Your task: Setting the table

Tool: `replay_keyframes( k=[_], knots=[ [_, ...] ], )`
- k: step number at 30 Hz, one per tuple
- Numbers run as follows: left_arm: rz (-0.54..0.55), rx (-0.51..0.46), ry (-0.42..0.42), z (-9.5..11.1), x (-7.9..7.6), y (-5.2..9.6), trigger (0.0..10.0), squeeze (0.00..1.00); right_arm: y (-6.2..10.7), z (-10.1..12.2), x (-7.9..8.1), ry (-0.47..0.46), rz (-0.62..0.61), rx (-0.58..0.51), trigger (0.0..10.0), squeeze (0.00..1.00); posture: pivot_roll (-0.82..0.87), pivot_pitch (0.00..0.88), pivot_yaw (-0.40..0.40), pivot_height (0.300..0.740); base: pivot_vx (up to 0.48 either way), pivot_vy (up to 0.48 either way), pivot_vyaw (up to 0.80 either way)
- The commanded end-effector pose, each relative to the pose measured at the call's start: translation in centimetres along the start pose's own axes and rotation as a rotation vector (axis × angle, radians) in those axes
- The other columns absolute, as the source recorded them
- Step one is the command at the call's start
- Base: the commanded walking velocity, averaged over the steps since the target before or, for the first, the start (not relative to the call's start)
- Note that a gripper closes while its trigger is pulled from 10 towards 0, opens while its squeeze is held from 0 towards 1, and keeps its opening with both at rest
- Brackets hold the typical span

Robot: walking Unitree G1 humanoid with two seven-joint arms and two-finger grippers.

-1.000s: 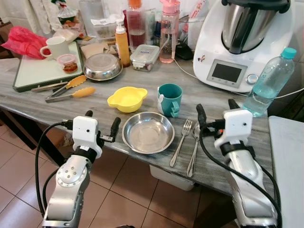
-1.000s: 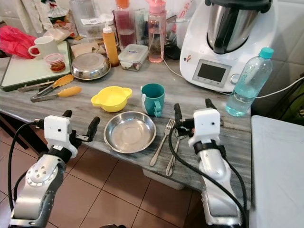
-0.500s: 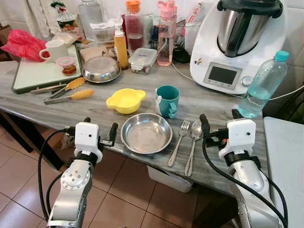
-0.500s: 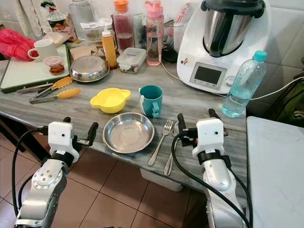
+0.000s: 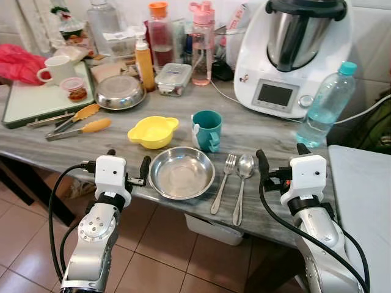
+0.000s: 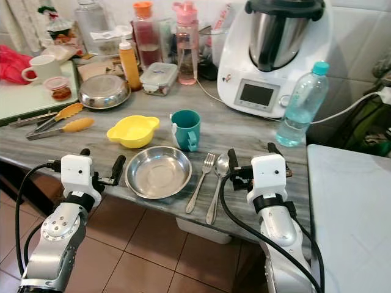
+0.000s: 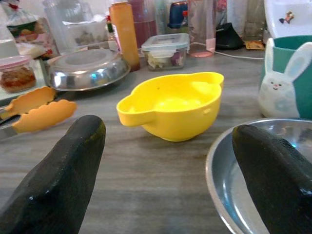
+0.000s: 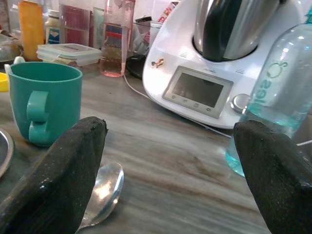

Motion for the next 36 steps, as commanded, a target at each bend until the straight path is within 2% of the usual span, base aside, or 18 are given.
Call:
replay_keyframes(
  k=[1, 20, 36],
  knots=[
    [-0.001, 0.002, 0.002, -0.08, 0.19, -0.05, 10.0, 0.0, -0.01, 0.53, 0.13, 0.0, 0.0, -0.013, 10.0, 0.0, -0.04, 0.0, 0.031, 0.74, 0.0, 0.0, 0.0],
    [-0.032, 0.009, -0.012, -0.25, -0.03, -0.13, 10.0, 0.0, -0.23, 0.64, 0.24, -0.008, -0.006, -0.017, 10.0, 0.0, -0.04, 0.0, 0.042, 0.74, 0.0, 0.34, 0.0],
    [-0.046, 0.01, -0.026, -0.38, 0.0, -0.24, 10.0, 0.0, -0.41, 0.71, 0.36, -0.009, -0.012, -0.02, 10.0, 0.0, -0.04, 0.0, 0.048, 0.74, 0.0, 0.445, 0.0]
  ],
)
Point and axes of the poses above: a point about 5 cm out from each wrist's last joint towards the gripper, its own y axis pointing back from the gripper into the wrist, its own z axis along the axis of the wrist's last joint, x = y × z, the point moved 5 cm from there along -y, pointing out of the wrist towards the gripper, and after that the axes turned 4 degrees about y, right-handed, at the moved point
